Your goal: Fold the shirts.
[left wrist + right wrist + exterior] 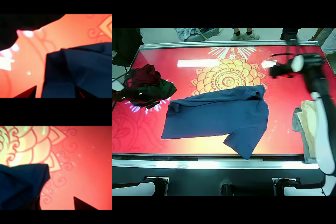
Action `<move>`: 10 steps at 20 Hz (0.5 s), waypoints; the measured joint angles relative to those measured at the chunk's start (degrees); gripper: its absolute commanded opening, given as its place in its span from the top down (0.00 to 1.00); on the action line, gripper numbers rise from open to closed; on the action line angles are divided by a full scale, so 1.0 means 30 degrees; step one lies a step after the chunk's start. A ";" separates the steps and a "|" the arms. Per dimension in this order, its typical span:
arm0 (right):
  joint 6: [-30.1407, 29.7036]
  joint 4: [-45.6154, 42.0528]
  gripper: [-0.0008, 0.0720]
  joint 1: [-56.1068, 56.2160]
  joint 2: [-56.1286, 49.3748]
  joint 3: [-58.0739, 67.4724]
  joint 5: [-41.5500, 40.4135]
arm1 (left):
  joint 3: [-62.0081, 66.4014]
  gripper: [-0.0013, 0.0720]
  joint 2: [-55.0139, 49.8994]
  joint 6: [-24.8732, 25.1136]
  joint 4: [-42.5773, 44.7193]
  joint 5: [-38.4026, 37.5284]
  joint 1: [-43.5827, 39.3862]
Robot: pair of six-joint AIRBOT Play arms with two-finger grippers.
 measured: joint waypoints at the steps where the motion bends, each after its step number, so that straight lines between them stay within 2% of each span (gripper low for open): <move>1: -0.1341 0.0175 0.30 -0.0867 0.0364 0.0000 0.1494 | -0.0146 0.25 0.0000 0.0146 0.0270 -0.1209 0.0685; 3: -0.4102 0.1035 0.30 -0.2688 0.0801 -0.0306 0.5049 | -0.1399 0.26 0.0000 0.0452 0.0204 -0.3169 0.1931; 5: -0.5996 0.2310 0.30 -0.3993 0.1056 -0.0918 0.7570 | -0.3286 0.26 0.0029 0.1166 -0.0532 -0.4240 0.2696; 10: -0.8349 0.4867 0.30 -0.5399 0.1246 -0.2718 1.0287 | -0.6834 0.26 0.0044 0.2477 -0.1996 -0.3519 0.3096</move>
